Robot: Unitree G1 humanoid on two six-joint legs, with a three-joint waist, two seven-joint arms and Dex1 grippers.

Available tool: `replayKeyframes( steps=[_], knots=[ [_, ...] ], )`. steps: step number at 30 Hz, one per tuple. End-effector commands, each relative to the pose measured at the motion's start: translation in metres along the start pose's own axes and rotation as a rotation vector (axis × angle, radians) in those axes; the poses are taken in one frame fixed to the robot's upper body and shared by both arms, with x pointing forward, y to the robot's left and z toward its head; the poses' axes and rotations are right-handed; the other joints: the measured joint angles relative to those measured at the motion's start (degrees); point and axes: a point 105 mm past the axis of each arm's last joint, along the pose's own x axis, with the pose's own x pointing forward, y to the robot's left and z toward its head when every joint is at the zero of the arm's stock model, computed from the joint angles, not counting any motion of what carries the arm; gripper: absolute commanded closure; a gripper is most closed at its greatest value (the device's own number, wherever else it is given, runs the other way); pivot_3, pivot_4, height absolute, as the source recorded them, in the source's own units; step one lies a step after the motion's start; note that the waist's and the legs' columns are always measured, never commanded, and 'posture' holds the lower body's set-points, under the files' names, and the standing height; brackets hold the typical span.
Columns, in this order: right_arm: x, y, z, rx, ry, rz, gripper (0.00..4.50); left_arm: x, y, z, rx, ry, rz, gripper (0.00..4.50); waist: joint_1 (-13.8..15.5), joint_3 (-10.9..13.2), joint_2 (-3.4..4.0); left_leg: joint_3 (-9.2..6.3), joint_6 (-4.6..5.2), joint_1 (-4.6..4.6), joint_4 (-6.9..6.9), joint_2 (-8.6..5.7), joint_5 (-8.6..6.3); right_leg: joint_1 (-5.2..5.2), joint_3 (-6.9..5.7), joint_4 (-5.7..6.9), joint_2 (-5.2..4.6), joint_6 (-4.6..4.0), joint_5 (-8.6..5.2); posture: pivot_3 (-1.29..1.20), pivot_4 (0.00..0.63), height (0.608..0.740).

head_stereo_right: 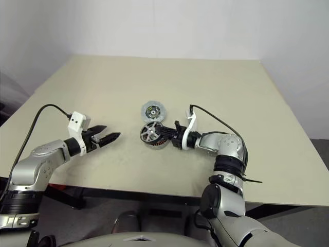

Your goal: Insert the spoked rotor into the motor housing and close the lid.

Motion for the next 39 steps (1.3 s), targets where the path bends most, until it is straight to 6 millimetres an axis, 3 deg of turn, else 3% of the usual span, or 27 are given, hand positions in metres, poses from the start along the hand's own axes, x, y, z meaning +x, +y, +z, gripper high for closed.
replayKeyframes(
  steps=[1, 6, 7, 10, 19, 24, 34, 39],
  knots=[
    [0.000, 0.020, 0.008, -0.058, -0.027, 0.036, 4.12, -0.005, 0.000, 0.015, 0.035, -0.043, 0.004, 0.00, 0.0, 0.0, 0.00, 0.00, 0.00, 0.00, 0.00, 0.00, 0.00, 0.00, 0.00, 0.00, 0.00, 0.00, 0.00, 0.00, 0.000, 0.740],
    [0.000, 0.019, 0.008, -0.046, -0.028, 0.028, 4.12, -0.004, 0.000, 0.016, 0.036, -0.044, 0.003, 0.00, 0.0, 0.0, 0.00, 0.00, -0.02, 0.00, 0.00, 0.00, 0.01, 0.00, 0.00, 0.01, 0.00, 0.01, 0.00, 0.00, 0.000, 0.740],
    [0.000, 0.016, 0.008, -0.052, -0.032, 0.014, 3.57, -0.004, 0.000, 0.016, 0.036, -0.044, 0.003, 0.00, 0.0, 0.0, 0.00, -0.01, -0.03, 0.00, 0.00, 0.00, 0.02, 0.00, 0.00, 0.02, 0.00, 0.01, 0.00, 0.00, 0.000, 0.740],
    [-0.001, 0.013, 0.009, -0.076, -0.040, -0.007, 2.77, -0.004, 0.000, 0.016, 0.037, -0.045, 0.002, 0.00, 0.0, 0.0, 0.00, -0.01, -0.04, 0.00, 0.01, 0.00, 0.02, 0.00, 0.00, 0.03, 0.00, 0.01, 0.00, 0.00, 0.000, 0.740],
    [-0.008, 0.002, 0.013, -0.102, -0.064, -0.011, 2.77, -0.003, 0.000, 0.016, 0.036, -0.045, -0.001, 0.00, 0.1, 0.0, -0.01, -0.02, -0.07, 0.01, 0.03, -0.01, 0.04, 0.01, 0.00, 0.07, 0.00, 0.01, 0.01, 0.00, 0.000, 0.740],
    [-0.018, 0.000, 0.029, -0.157, -0.171, 0.040, 2.77, -0.001, -0.001, 0.015, 0.033, -0.045, -0.005, 0.00, 0.1, 0.0, -0.02, -0.02, -0.09, 0.01, 0.04, -0.01, 0.05, 0.01, 0.01, 0.12, -0.01, 0.01, 0.01, 0.00, 0.000, 0.740],
    [-0.030, 0.006, 0.047, -0.243, -0.304, 0.158, 2.77, 0.002, -0.003, 0.016, 0.033, -0.043, -0.017, 0.00, 0.0, 0.0, -0.03, -0.02, -0.08, 0.02, 0.11, 0.00, 0.06, 0.02, 0.01, 0.23, -0.01, -0.01, 0.01, 0.00, 0.000, 0.740],
    [-0.036, 0.016, 0.060, -0.400, -0.362, 0.188, 2.77, 0.003, -0.004, 0.016, 0.032, -0.044, -0.021, 0.00, 0.0, 0.0, -0.03, -0.02, -0.07, 0.00, 0.14, -0.01, 0.06, 0.02, 0.01, 0.23, -0.01, -0.02, 0.02, 0.00, 0.000, 0.740]
  ],
)
